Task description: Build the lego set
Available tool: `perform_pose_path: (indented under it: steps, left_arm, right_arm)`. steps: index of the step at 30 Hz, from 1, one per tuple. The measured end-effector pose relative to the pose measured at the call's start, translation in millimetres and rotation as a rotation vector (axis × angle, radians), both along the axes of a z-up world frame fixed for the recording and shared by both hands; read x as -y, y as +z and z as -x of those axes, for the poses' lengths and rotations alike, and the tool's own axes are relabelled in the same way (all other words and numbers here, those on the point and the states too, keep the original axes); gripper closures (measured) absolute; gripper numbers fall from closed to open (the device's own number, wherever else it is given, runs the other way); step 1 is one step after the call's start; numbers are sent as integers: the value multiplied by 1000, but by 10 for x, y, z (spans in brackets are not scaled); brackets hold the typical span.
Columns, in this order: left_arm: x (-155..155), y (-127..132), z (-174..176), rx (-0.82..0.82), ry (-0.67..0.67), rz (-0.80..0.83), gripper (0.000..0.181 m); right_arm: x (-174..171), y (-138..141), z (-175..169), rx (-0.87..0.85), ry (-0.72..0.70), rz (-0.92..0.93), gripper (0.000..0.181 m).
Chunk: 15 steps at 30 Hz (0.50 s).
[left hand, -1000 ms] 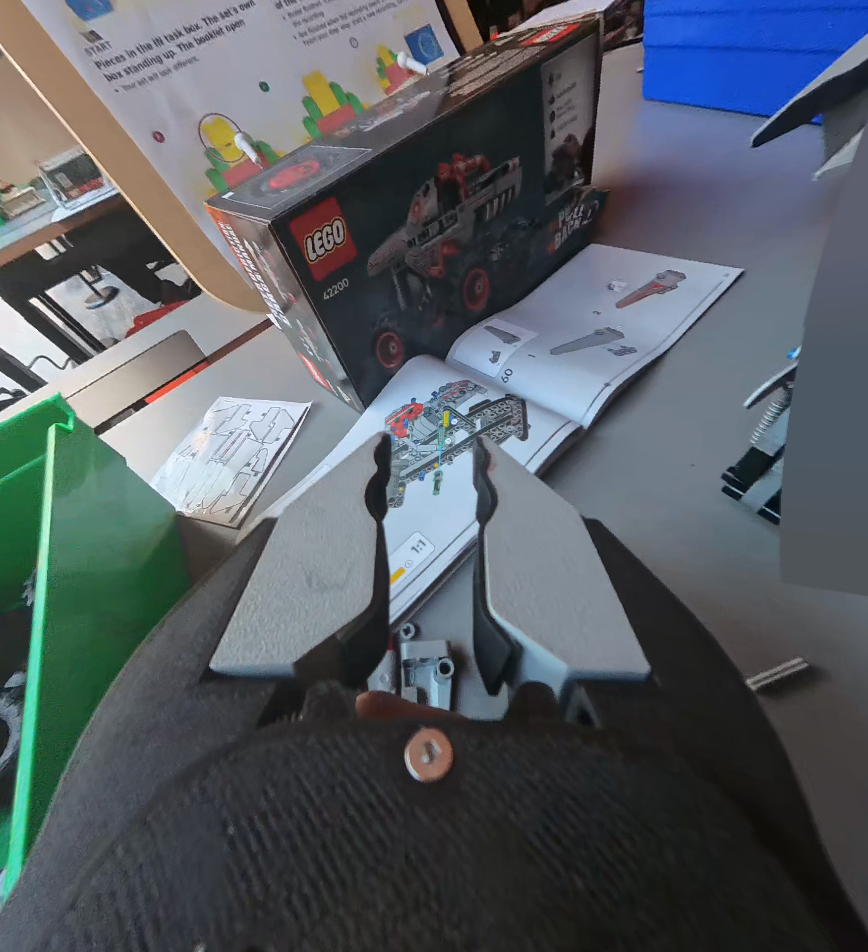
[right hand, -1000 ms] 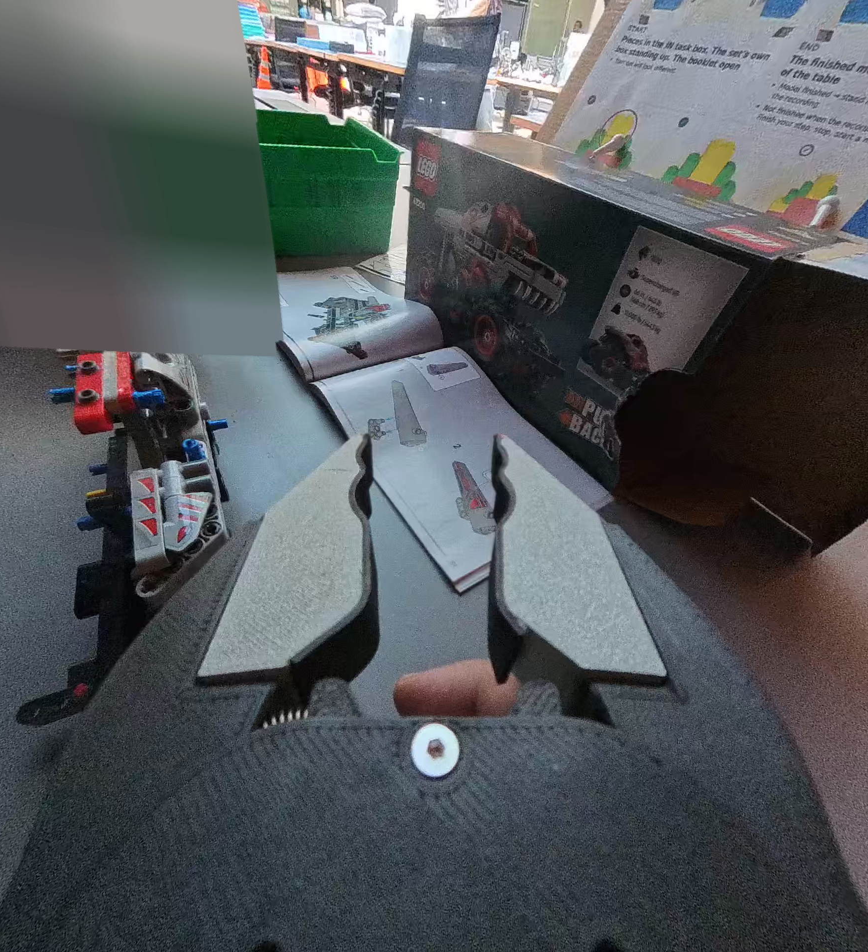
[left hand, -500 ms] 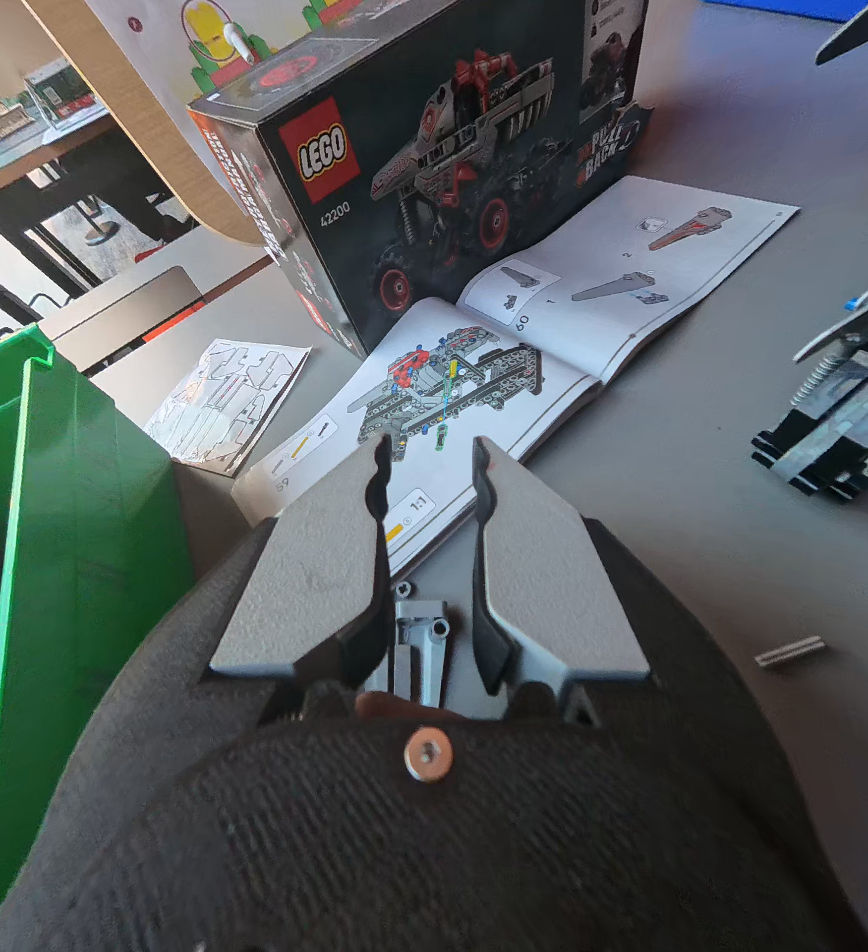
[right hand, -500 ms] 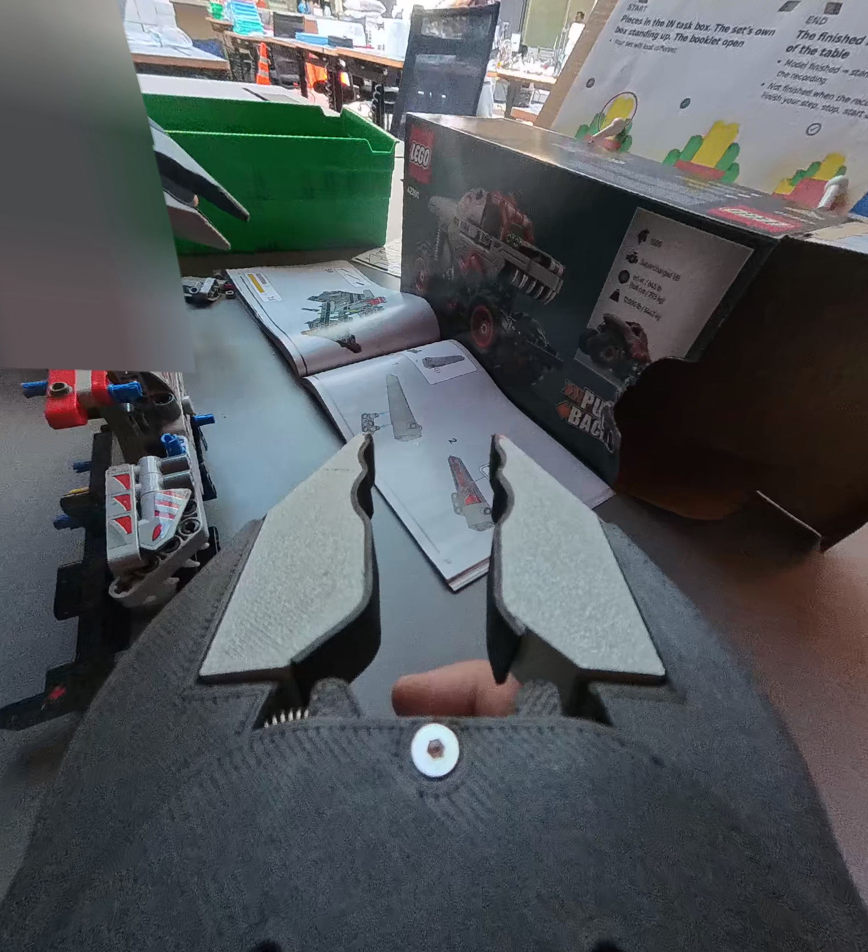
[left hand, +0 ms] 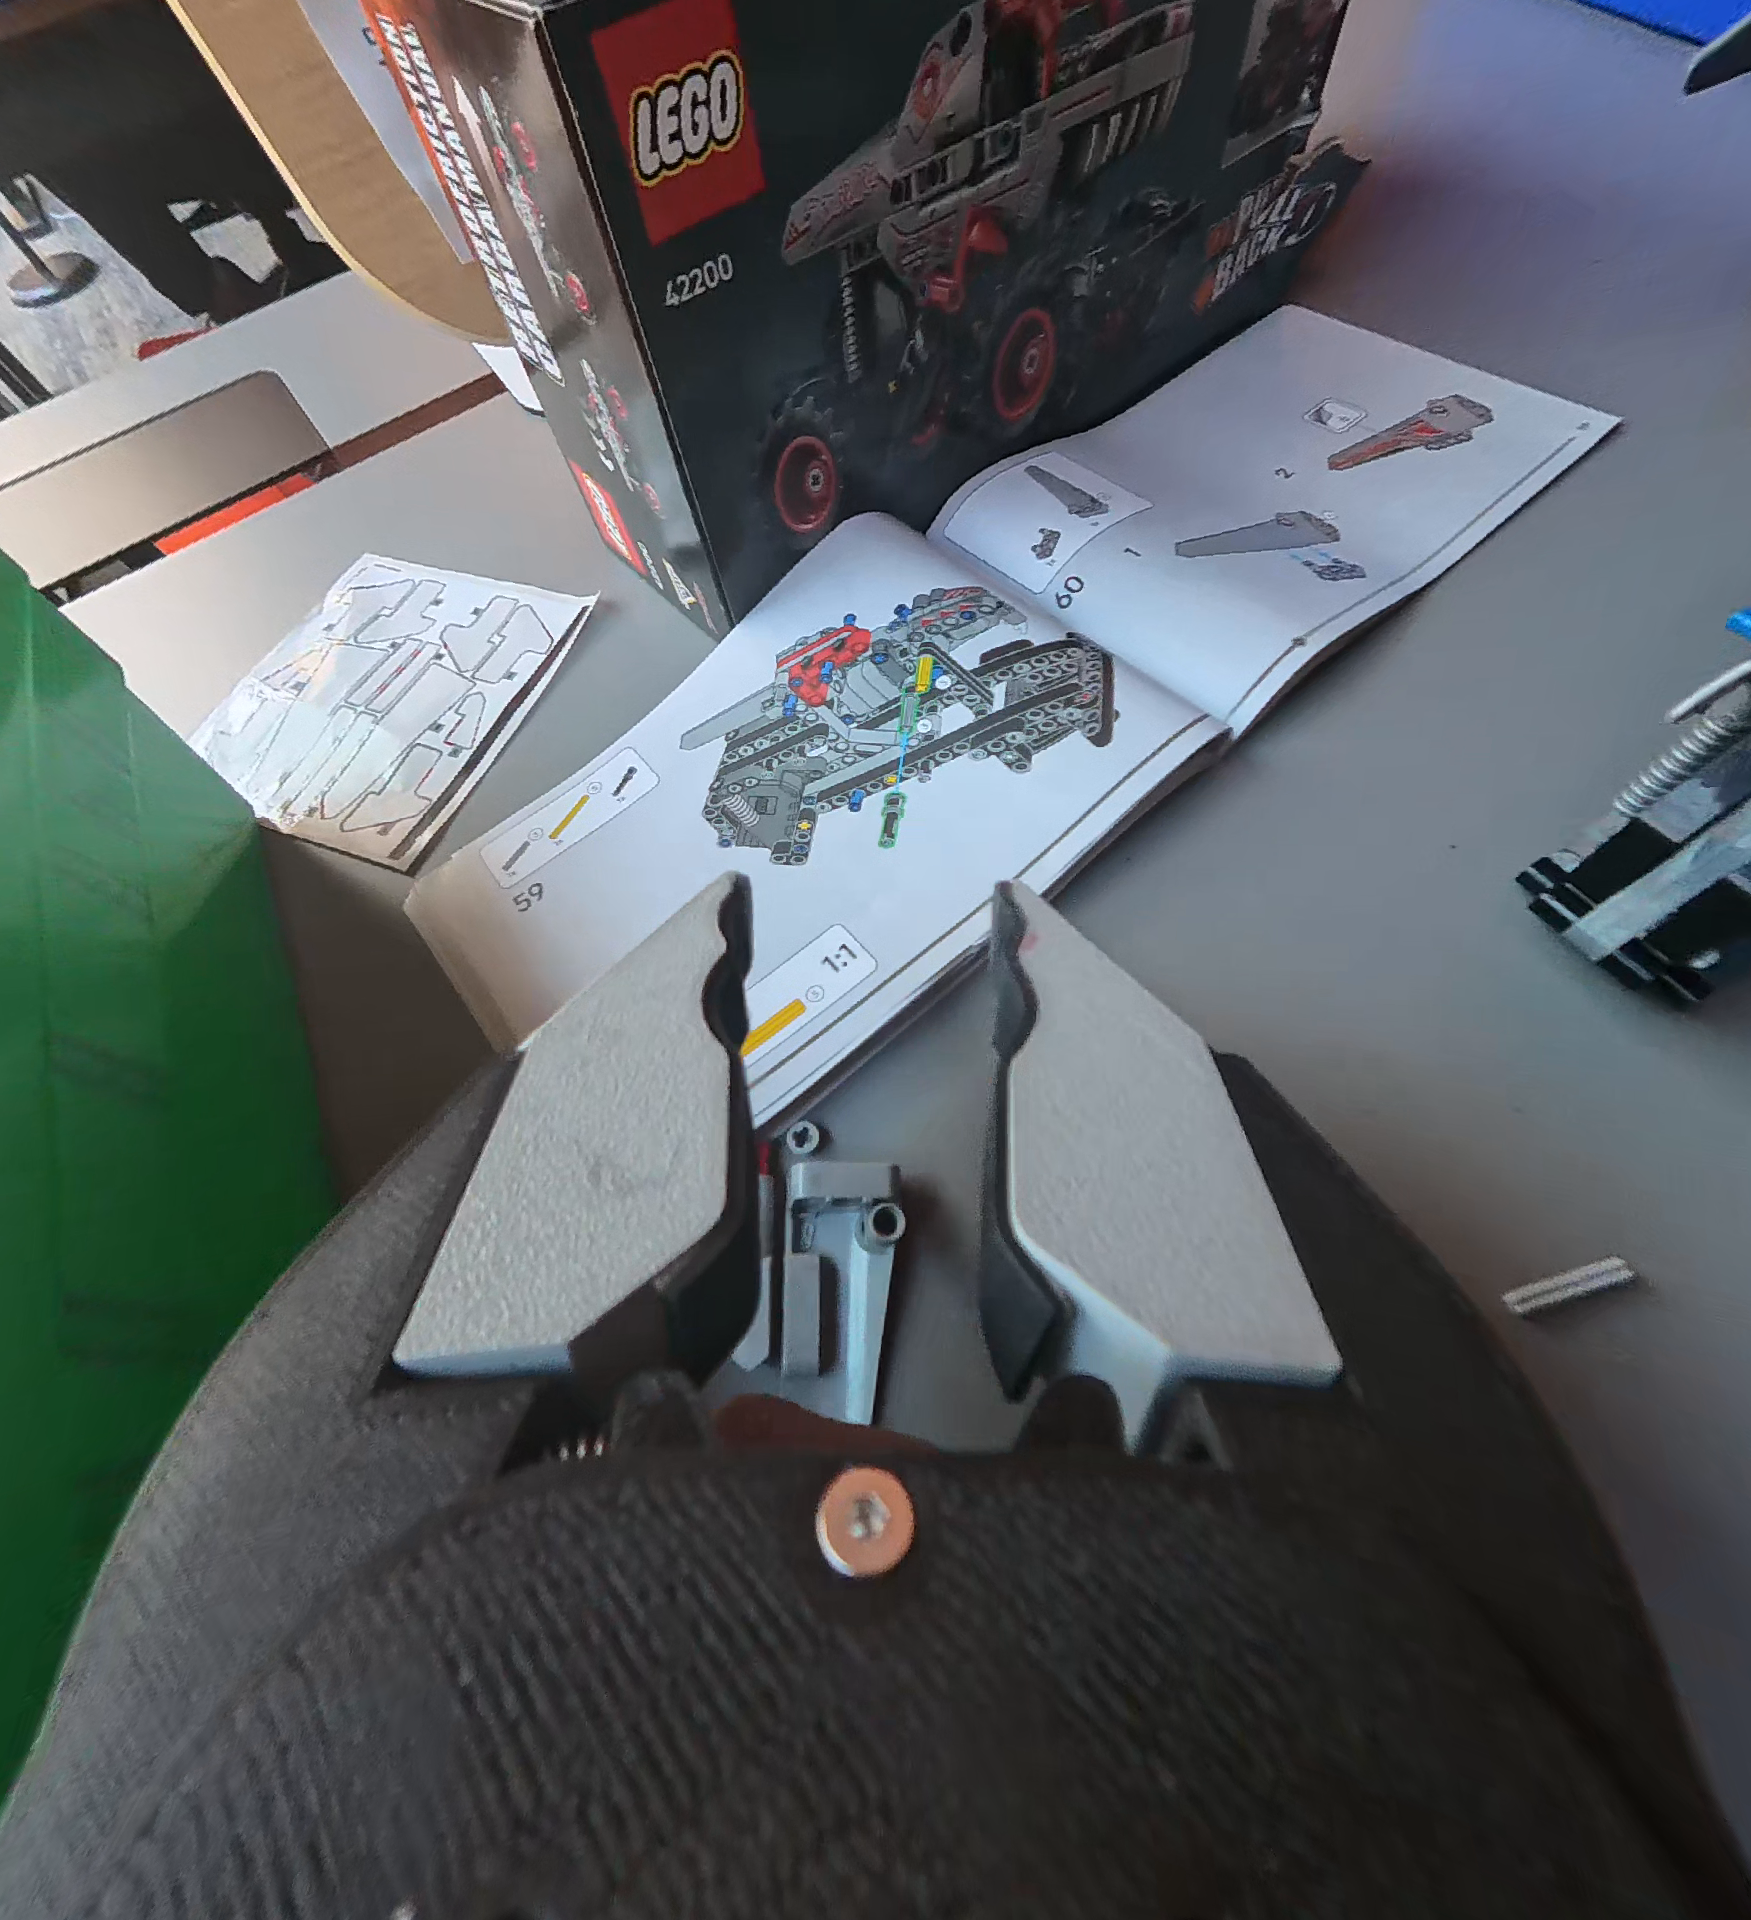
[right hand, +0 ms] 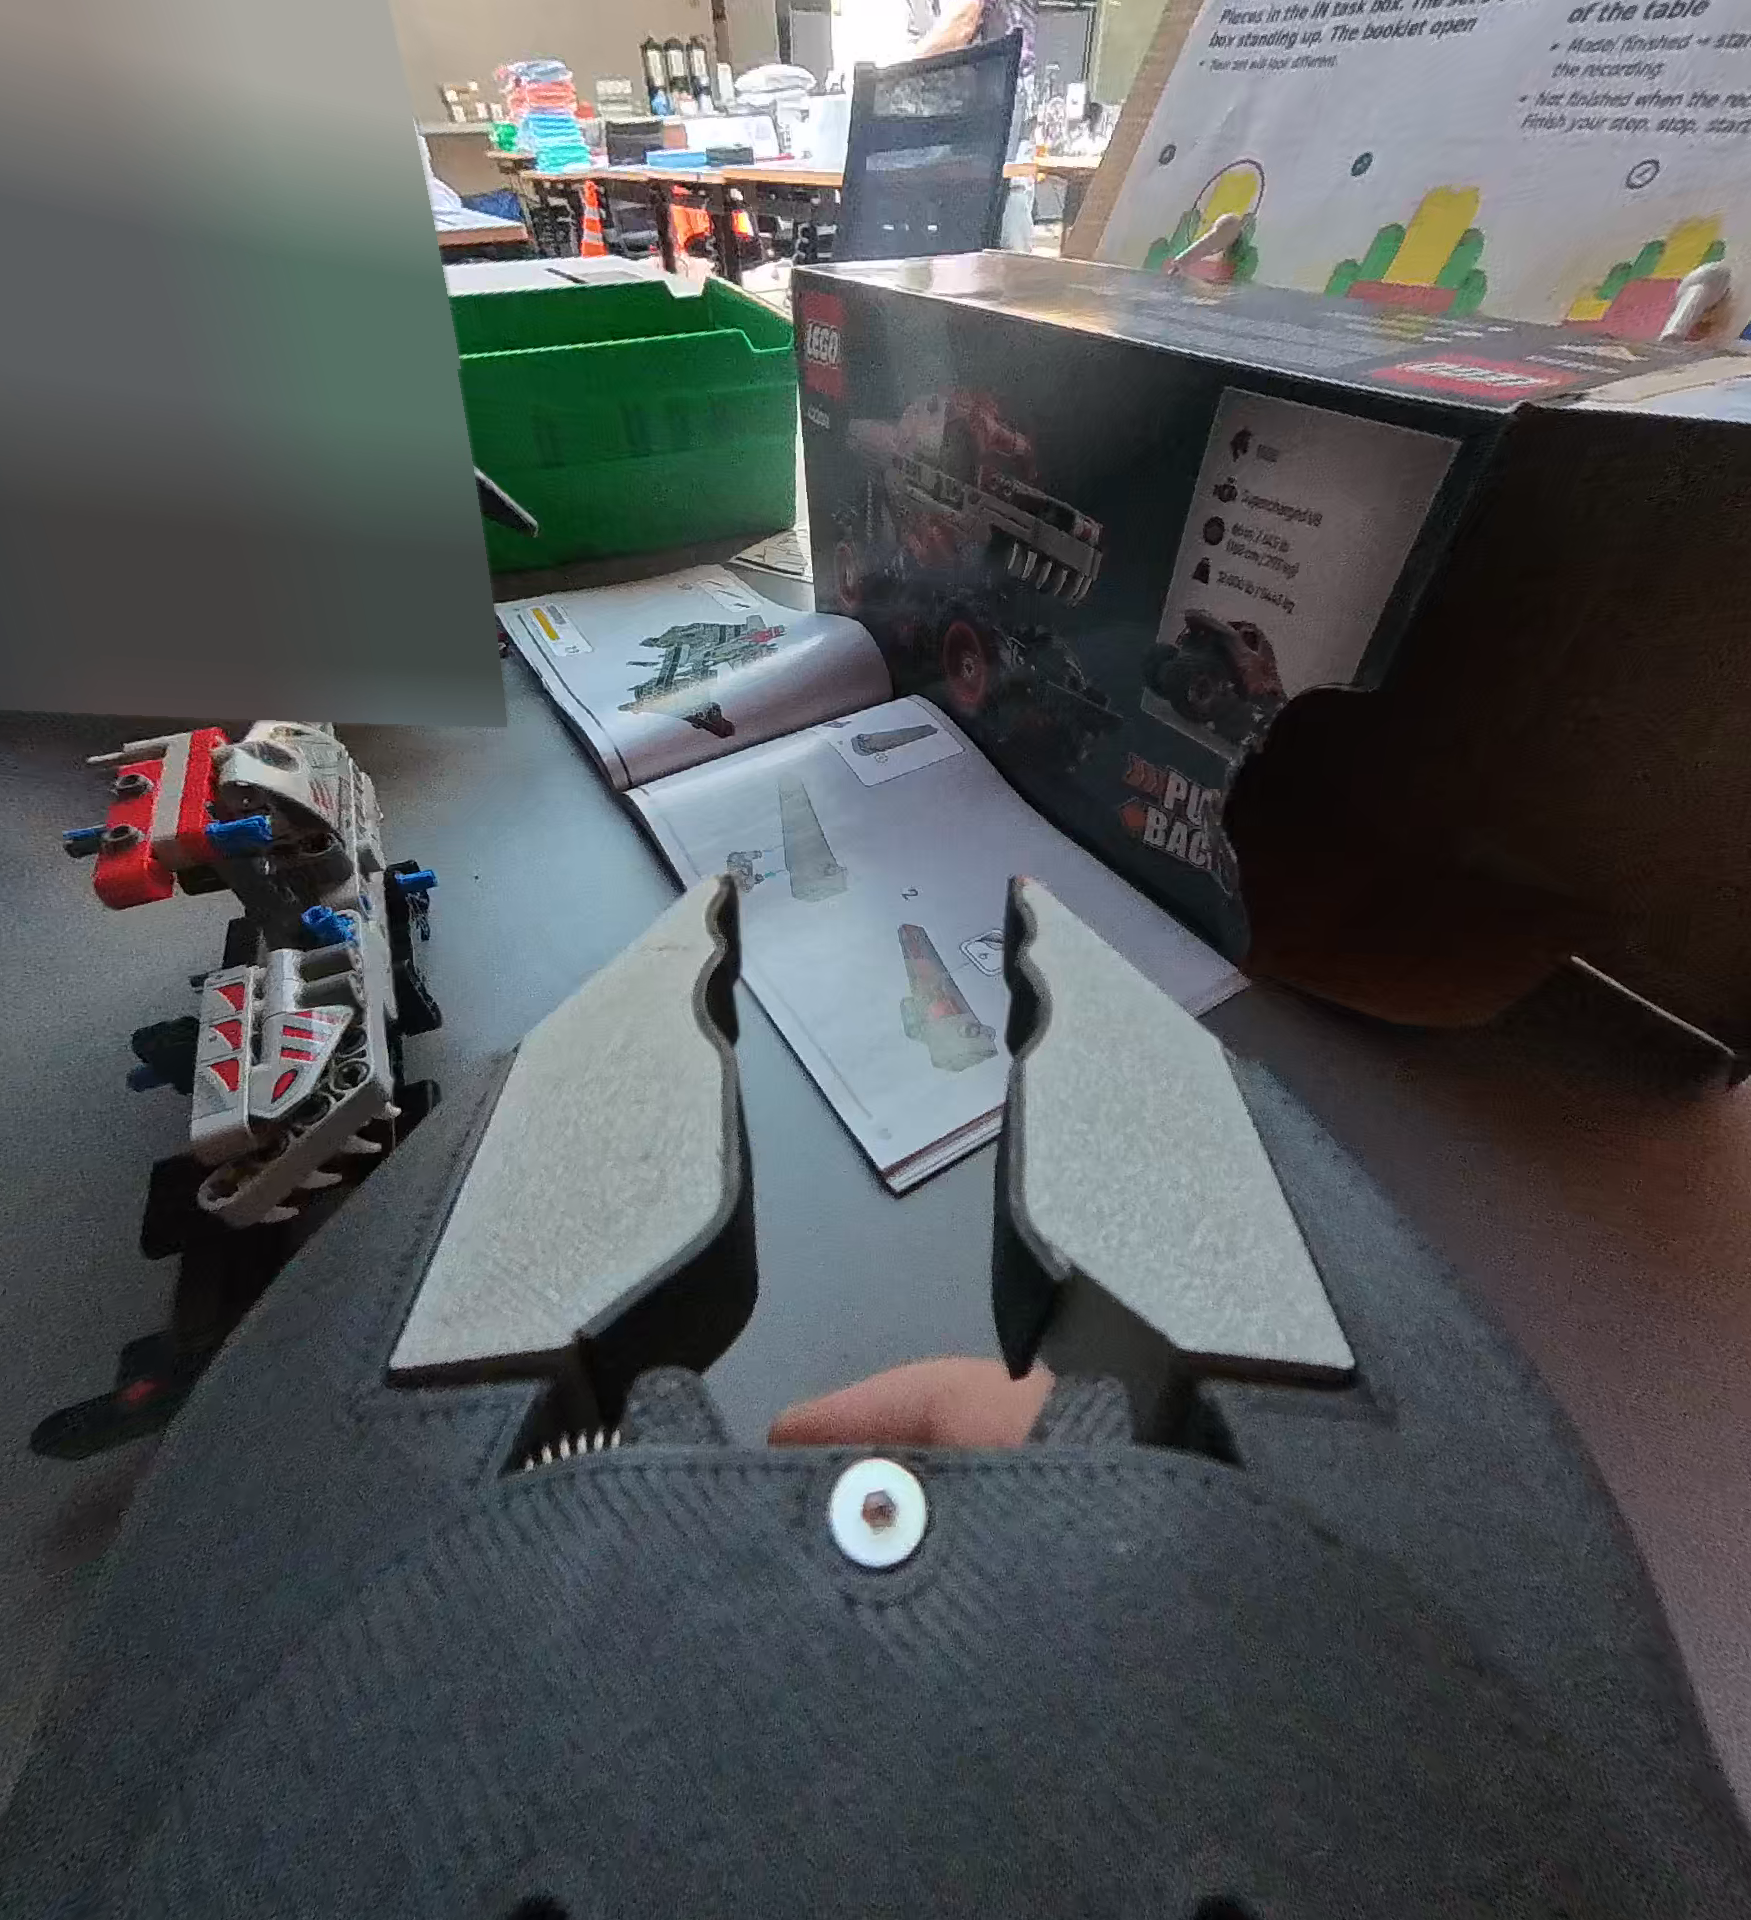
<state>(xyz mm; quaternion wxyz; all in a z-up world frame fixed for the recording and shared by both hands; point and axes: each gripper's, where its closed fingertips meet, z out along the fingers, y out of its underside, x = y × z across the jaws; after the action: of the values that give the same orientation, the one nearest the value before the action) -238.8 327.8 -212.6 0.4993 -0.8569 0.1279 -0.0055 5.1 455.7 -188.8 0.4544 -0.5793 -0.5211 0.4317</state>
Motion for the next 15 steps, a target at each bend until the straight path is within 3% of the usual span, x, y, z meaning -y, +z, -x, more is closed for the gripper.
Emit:
perform_pose_path:
  steps: [1, 15]
  left_arm:
    - [-2, -7, -1, 6, -1, 3, 138]
    - [-14, -62, 74, 13, 35, 25, 131]
  right_arm:
    - [5, -5, 3, 3, 6, 4, 132]
    - [45, -32, 22, 24, 32, -5, 132]
